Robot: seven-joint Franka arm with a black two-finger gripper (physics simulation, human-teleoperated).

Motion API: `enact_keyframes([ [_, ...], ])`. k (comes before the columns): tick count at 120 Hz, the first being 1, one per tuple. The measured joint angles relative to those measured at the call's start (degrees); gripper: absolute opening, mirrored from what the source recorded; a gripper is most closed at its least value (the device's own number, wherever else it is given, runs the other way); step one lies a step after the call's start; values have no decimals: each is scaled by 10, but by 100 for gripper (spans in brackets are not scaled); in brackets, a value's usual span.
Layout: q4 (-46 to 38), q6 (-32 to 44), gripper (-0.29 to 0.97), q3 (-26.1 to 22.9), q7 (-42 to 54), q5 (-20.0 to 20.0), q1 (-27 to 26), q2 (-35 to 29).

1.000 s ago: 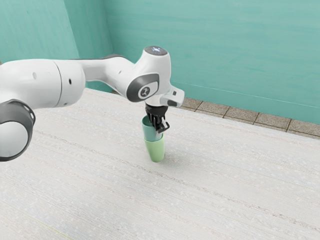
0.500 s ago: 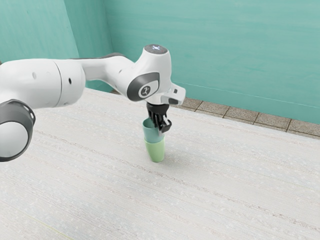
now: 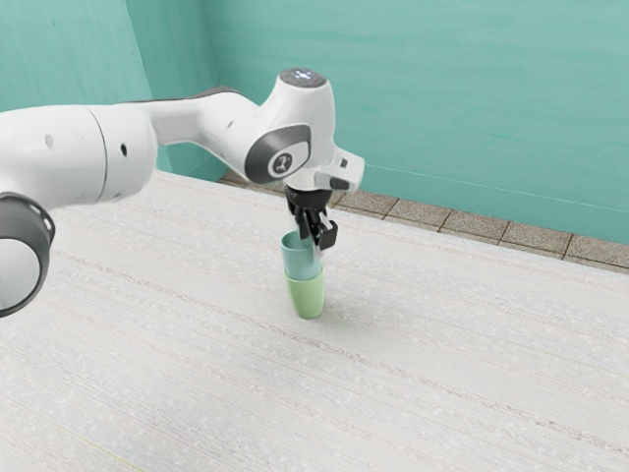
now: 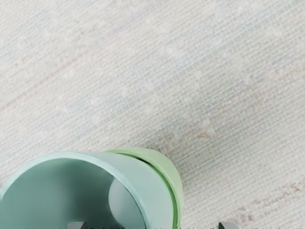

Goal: Place the left cup onto the right cup

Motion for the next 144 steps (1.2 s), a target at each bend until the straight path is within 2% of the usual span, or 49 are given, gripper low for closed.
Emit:
enact_keyframes([
  [64, -11, -30, 37, 0, -5, -1, -12, -56],
  [112, -50, -49, 59, 8, -7, -26, -12, -110],
  [144, -74, -68, 65, 17, -8, -57, -11, -141],
])
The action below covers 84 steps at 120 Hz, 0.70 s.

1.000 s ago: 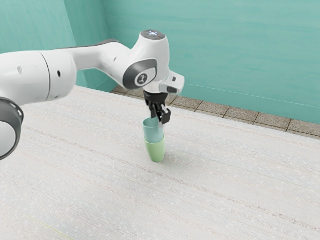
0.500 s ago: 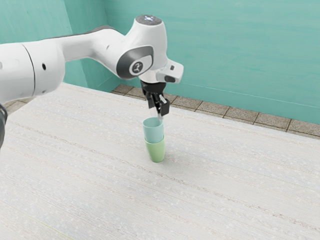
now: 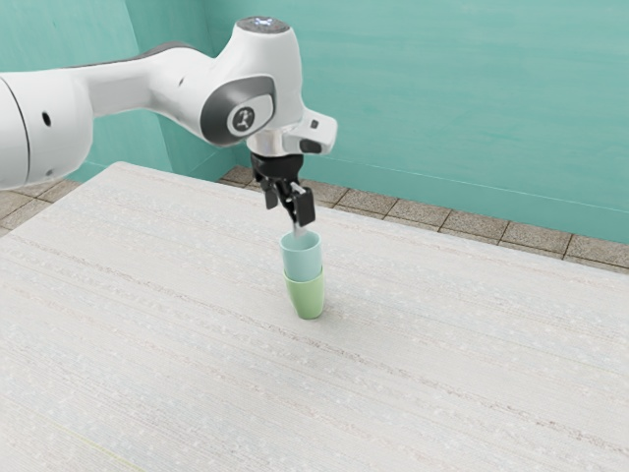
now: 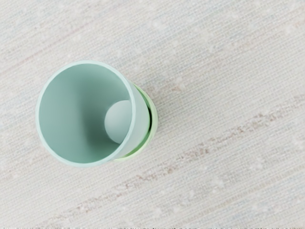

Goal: Place the left cup onto the right cup

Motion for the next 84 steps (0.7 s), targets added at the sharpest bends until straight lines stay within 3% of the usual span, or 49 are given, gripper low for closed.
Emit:
enact_keyframes([
  [84, -20, -70, 68, 50, -3, -80, -8, -67],
])
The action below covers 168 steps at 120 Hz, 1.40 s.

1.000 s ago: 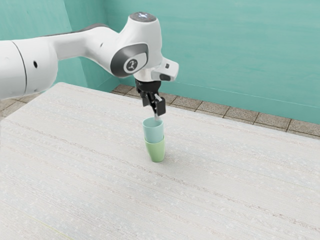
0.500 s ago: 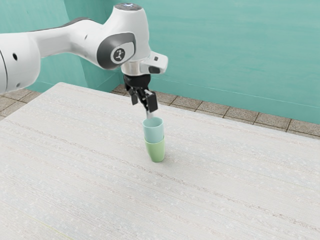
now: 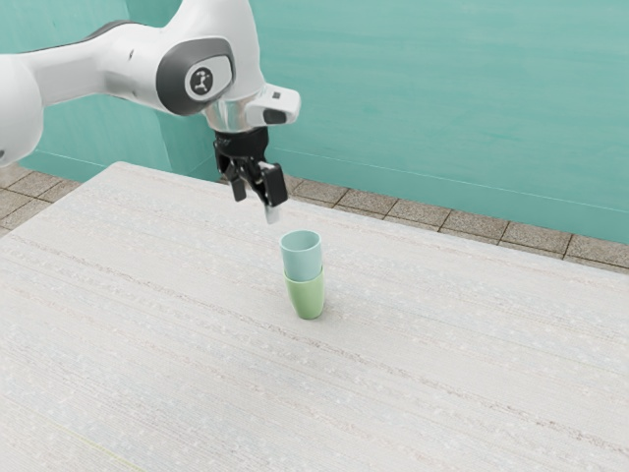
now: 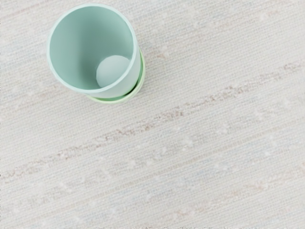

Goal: Place the left cup onto the right cup

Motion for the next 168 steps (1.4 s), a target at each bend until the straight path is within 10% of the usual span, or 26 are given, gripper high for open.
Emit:
enact_keyframes([
  [168, 9, -92, 68, 44, -74, -4, -19, -37],
])
